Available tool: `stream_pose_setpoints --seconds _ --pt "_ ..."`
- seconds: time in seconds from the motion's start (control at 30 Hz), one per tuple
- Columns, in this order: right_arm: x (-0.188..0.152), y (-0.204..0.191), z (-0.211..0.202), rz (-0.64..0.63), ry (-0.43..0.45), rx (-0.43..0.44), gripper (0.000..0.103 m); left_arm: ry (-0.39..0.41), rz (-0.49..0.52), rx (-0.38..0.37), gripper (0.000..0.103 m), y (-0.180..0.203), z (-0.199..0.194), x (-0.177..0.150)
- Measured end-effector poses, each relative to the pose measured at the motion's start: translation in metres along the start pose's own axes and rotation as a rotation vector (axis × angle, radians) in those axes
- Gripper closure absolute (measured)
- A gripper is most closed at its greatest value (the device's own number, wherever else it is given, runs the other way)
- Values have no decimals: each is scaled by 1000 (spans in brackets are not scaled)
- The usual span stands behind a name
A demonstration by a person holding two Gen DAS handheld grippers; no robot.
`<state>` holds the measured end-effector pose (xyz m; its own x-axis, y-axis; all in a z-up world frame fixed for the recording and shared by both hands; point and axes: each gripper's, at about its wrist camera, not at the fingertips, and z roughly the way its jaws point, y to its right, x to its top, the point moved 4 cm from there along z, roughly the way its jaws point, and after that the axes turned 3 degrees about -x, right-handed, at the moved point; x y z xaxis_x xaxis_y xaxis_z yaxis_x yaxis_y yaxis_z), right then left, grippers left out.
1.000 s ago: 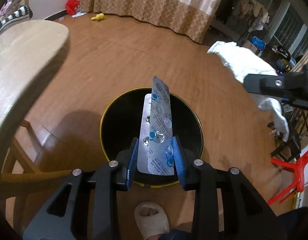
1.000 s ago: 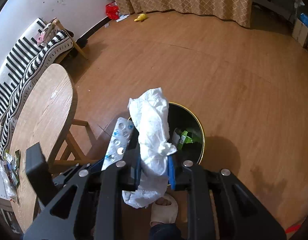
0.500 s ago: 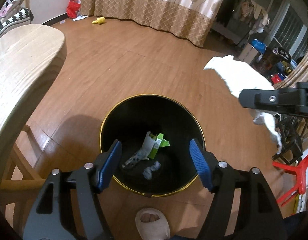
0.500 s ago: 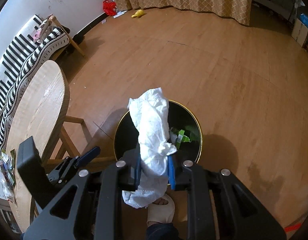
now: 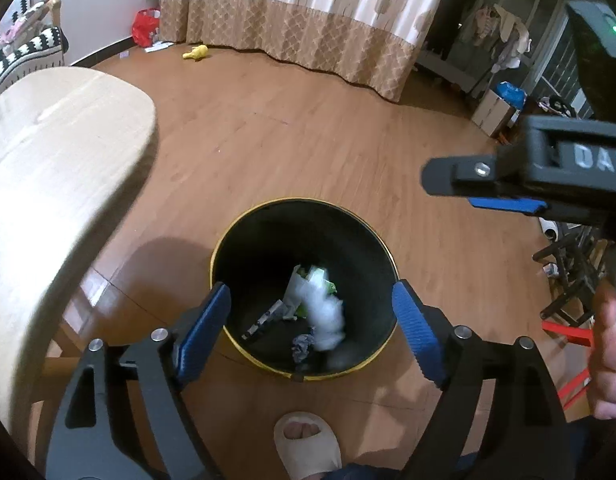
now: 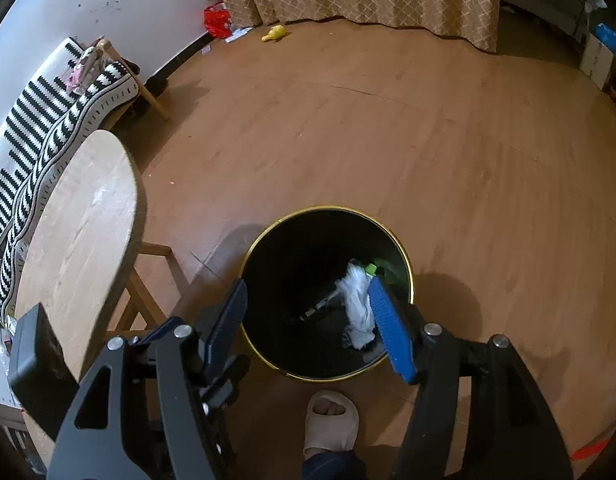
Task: Collect trash
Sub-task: 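Swing both tools back toward the trash pile on the table, then grasp the white paper bag with the left tool while the right tool grasps a green box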
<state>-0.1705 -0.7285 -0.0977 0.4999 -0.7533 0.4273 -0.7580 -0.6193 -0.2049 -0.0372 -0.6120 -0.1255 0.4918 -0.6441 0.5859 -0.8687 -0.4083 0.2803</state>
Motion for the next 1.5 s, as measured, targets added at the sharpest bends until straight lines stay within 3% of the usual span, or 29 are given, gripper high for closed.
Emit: stream_pose_setpoints --seconds 0.1,0.27,0.53,0.7,0.97,1.1,1.2,1.33,1.5 --pt "2 -18 -14 -17 38 35 38 31 20 16 16 -5 -30 -2" --pt "0 -66 -36 -75 84 110 35 86 4 112 13 -39 -102 -12" --pt "-26 -208 -41 -293 50 221 33 144 -151 351 11 -144 -224 -60" --pt "-75 -309 -46 -482 25 286 33 181 -282 502 11 -212 -300 -106" --pt "-160 -435 -39 -731 -48 356 33 203 -453 755 10 -308 -406 -202" --pt "-191 -473 -32 -820 -73 370 33 190 -551 794 10 -335 -430 -252" --pt "-205 -491 -24 -849 -93 371 33 165 -556 789 10 -345 -431 -271" --pt "-217 -513 -13 -847 -143 404 33 146 -529 759 8 -353 -421 -271" --pt "-225 -534 2 -846 -172 415 33 92 -530 826 6 -378 -399 -271"
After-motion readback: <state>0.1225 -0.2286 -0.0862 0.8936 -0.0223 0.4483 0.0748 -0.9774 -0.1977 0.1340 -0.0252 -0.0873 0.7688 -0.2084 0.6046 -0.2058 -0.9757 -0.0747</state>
